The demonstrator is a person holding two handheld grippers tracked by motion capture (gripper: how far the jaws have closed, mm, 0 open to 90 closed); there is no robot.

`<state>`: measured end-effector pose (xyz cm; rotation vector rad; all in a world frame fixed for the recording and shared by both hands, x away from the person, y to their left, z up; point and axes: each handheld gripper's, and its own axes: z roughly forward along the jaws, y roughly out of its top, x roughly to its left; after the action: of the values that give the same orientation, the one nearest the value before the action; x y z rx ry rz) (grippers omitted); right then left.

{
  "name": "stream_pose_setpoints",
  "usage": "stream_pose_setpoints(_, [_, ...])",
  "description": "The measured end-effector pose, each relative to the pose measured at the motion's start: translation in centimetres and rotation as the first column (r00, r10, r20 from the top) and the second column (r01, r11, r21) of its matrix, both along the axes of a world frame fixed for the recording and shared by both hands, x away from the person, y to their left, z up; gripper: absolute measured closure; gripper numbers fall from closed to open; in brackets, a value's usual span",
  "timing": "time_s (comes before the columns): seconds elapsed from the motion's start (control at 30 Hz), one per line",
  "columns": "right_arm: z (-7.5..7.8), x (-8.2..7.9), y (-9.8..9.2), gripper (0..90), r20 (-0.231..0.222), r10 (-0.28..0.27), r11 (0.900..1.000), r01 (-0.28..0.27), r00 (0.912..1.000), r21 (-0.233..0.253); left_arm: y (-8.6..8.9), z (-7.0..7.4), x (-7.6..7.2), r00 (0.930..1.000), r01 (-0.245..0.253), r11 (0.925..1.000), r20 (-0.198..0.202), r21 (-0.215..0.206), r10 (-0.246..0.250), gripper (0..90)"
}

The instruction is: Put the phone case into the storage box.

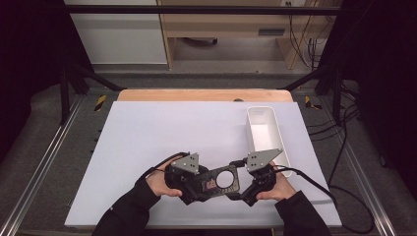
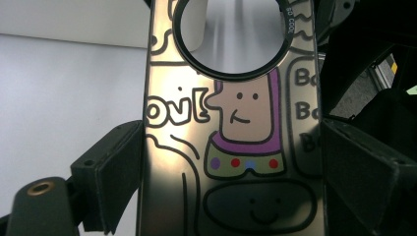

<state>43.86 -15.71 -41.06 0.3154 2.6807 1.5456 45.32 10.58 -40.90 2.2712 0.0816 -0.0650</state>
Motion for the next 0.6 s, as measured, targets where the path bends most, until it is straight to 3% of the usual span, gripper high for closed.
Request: stream_pose_setpoints(0.6, [-0.61,0.1,0.61,7.0,0.015,0.036,0.999,-0.036,0.9992,-0.017,-0.35,-0.37,-0.12,0.9999,0.014,0.9999,-0.001,0.009,-0.014,11.6])
